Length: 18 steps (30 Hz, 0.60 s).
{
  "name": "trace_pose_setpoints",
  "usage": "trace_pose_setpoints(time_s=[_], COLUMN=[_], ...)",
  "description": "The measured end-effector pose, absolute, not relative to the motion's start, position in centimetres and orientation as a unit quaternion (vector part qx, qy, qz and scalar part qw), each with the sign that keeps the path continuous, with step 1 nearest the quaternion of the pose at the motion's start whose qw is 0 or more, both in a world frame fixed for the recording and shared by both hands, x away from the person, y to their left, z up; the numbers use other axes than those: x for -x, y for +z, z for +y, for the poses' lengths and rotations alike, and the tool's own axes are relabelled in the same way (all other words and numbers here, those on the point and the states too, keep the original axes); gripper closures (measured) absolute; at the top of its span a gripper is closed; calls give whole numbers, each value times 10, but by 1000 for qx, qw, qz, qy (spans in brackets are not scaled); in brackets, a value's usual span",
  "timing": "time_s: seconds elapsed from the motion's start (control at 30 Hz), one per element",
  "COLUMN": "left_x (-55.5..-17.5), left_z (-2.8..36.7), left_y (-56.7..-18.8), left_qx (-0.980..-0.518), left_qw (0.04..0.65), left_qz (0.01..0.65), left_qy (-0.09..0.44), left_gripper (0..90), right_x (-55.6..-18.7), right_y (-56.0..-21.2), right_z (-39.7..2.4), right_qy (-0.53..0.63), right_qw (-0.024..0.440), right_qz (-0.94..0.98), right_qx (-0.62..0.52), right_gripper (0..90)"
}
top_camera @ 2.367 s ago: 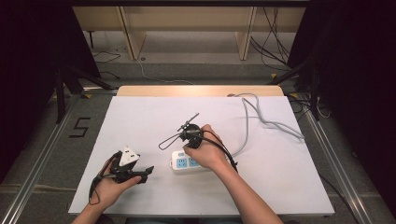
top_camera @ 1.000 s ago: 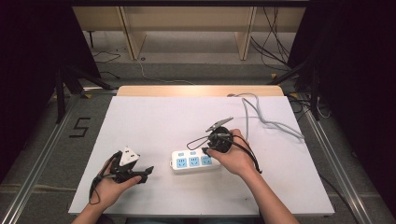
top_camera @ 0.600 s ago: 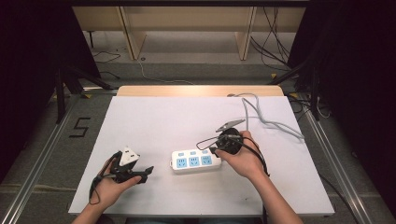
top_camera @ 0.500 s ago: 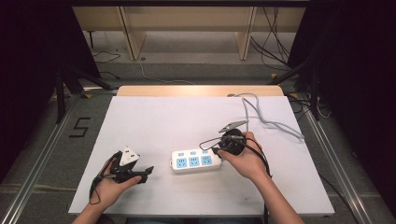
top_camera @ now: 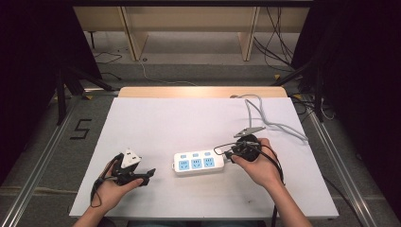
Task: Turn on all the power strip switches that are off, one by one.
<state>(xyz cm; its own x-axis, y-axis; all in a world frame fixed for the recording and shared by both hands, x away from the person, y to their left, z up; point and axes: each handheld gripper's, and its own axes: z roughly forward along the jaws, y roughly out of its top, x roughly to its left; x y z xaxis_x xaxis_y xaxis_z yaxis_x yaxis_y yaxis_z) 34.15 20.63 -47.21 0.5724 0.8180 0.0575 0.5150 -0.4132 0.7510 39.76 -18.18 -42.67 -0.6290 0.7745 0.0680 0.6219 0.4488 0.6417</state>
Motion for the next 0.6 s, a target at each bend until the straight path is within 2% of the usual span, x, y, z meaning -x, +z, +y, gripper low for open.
trace_pose_setpoints(time_s=[0.6], left_x=[-341], left_z=[206], left_y=[-472], left_qx=[-813], left_qw=[353], left_qz=[411], left_qy=[213], left_gripper=[300], right_x=[-384], right_y=[-438], right_z=[-216], right_qy=[331], right_qw=[142], right_qz=[823], right_qx=[-440], right_gripper=[543])
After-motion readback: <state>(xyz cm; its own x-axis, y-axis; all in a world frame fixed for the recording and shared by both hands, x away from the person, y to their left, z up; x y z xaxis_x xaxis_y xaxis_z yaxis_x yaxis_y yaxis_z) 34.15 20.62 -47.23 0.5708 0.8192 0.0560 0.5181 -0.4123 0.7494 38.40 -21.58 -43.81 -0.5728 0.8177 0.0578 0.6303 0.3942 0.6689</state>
